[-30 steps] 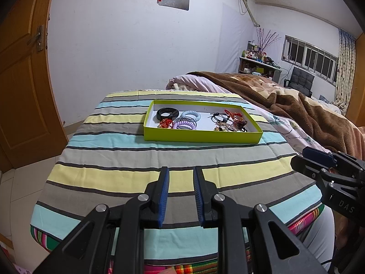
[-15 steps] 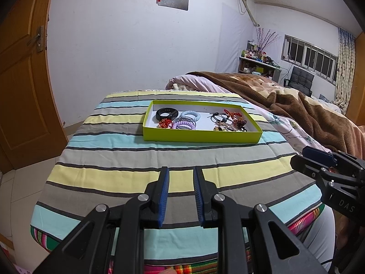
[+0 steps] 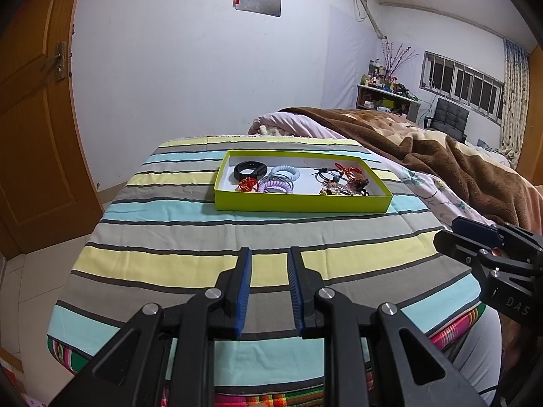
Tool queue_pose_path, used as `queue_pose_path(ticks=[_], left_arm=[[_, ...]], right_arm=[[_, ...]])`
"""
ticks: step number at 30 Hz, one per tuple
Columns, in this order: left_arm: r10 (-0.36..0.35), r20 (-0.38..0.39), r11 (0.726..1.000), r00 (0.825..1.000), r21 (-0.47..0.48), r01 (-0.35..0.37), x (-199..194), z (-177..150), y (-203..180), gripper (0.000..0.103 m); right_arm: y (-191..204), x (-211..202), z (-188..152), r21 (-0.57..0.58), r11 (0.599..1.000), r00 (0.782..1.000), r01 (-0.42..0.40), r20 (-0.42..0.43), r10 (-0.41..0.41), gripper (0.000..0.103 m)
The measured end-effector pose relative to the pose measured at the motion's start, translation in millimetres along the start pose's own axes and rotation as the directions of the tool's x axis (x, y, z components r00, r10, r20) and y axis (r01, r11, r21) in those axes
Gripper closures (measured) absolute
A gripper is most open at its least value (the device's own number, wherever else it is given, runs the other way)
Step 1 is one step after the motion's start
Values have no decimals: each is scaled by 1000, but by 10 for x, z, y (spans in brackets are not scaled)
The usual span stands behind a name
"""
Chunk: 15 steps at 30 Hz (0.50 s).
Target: Organize jewelry
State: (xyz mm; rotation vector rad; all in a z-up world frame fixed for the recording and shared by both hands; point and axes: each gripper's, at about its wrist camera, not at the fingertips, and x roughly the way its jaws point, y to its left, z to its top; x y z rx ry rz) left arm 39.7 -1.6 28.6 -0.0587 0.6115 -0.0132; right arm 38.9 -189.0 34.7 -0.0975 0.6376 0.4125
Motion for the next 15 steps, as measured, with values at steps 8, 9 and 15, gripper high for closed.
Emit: queue_pose_path(ticks=[8,9,15], left_arm=[[0,-6,1000,1000,11,0,31,-28,-23,81],[2,-4,1000,1000,11,-2,31,-33,-31,81],[-2,-4,1000,1000,4,2,23,-27,-10,81]], right_arm=[[2,-2,-2,0,1000,1000,0,1,0,61],[2,-1,-1,0,1000,1000,0,1,0,61],[-2,5,-6,3,1000,1000,0,1,0,61]])
